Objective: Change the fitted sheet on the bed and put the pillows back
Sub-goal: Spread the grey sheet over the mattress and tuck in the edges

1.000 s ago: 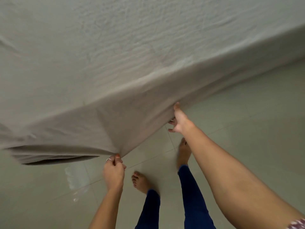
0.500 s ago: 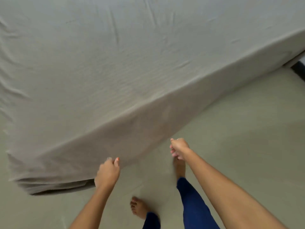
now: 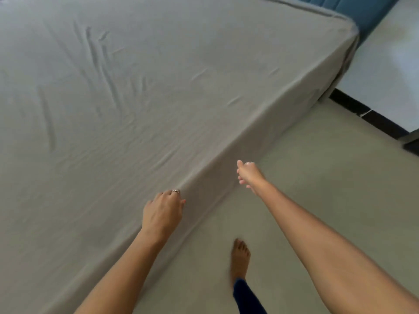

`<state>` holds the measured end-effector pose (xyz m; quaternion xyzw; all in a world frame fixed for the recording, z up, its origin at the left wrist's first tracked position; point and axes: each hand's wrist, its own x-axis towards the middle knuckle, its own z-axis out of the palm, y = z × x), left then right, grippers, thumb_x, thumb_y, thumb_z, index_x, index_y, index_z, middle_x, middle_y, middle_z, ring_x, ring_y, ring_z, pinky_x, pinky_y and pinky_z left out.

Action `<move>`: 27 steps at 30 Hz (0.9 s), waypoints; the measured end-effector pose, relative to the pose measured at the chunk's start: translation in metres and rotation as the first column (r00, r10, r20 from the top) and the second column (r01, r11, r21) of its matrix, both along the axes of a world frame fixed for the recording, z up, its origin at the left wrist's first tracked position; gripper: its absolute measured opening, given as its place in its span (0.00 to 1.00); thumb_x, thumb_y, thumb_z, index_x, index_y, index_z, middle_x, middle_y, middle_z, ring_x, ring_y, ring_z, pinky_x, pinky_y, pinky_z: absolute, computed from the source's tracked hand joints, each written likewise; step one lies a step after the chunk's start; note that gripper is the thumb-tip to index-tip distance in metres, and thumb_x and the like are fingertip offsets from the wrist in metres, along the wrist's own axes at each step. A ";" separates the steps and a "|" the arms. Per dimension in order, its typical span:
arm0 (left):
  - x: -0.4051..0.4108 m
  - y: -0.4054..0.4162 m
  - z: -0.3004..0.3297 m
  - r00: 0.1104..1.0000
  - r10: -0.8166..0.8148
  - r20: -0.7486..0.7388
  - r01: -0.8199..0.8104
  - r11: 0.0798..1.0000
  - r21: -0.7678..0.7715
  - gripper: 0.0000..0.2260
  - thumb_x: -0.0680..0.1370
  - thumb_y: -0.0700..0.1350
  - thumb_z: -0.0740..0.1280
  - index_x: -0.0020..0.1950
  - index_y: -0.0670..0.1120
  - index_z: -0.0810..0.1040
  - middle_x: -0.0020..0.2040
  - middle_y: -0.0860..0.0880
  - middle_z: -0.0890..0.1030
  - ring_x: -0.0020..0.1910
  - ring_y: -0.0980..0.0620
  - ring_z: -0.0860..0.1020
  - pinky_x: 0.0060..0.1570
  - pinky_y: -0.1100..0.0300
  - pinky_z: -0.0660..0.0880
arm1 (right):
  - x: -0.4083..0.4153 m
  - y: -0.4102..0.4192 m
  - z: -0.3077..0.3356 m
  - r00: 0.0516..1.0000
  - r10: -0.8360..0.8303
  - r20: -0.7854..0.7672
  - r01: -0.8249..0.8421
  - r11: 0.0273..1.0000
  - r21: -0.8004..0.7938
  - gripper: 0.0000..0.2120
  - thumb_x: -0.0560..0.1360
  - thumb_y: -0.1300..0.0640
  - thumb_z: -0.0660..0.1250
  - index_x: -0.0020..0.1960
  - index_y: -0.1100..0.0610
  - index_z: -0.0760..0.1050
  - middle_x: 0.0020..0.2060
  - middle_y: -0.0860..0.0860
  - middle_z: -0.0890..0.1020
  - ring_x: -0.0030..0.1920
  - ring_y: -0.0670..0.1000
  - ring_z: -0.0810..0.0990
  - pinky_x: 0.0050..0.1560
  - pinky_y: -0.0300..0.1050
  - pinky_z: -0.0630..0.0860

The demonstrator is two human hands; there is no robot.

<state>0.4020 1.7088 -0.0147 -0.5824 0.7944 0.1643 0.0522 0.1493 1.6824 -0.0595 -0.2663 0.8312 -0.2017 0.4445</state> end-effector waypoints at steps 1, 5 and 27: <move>-0.023 -0.017 -0.003 0.999 -0.043 -0.004 0.043 0.999 -0.028 0.11 0.82 0.52 0.58 0.56 0.48 0.75 0.57 0.50 0.78 0.60 0.47 0.75 0.49 0.54 0.71 | -0.017 -0.018 -0.001 0.999 -0.044 -0.006 0.044 0.999 -0.029 0.17 0.81 0.48 0.52 0.49 0.60 0.72 0.41 0.58 0.77 0.29 0.53 0.74 0.30 0.39 0.63; -0.110 -0.082 -0.021 0.976 -0.216 0.034 0.218 0.973 -0.077 0.12 0.77 0.51 0.68 0.56 0.46 0.78 0.52 0.48 0.80 0.56 0.45 0.78 0.45 0.53 0.73 | -0.080 -0.085 -0.010 0.987 -0.159 -0.012 0.158 0.985 -0.068 0.23 0.81 0.47 0.51 0.57 0.65 0.72 0.47 0.58 0.77 0.49 0.60 0.80 0.40 0.43 0.70; -0.234 -0.172 -0.015 0.768 -0.591 0.248 0.574 0.806 0.142 0.14 0.68 0.59 0.75 0.37 0.50 0.79 0.33 0.52 0.79 0.33 0.51 0.81 0.26 0.61 0.73 | -0.181 -0.106 -0.029 0.958 0.144 -0.248 -0.129 0.989 0.077 0.19 0.82 0.46 0.52 0.56 0.59 0.75 0.57 0.61 0.79 0.59 0.60 0.77 0.53 0.50 0.73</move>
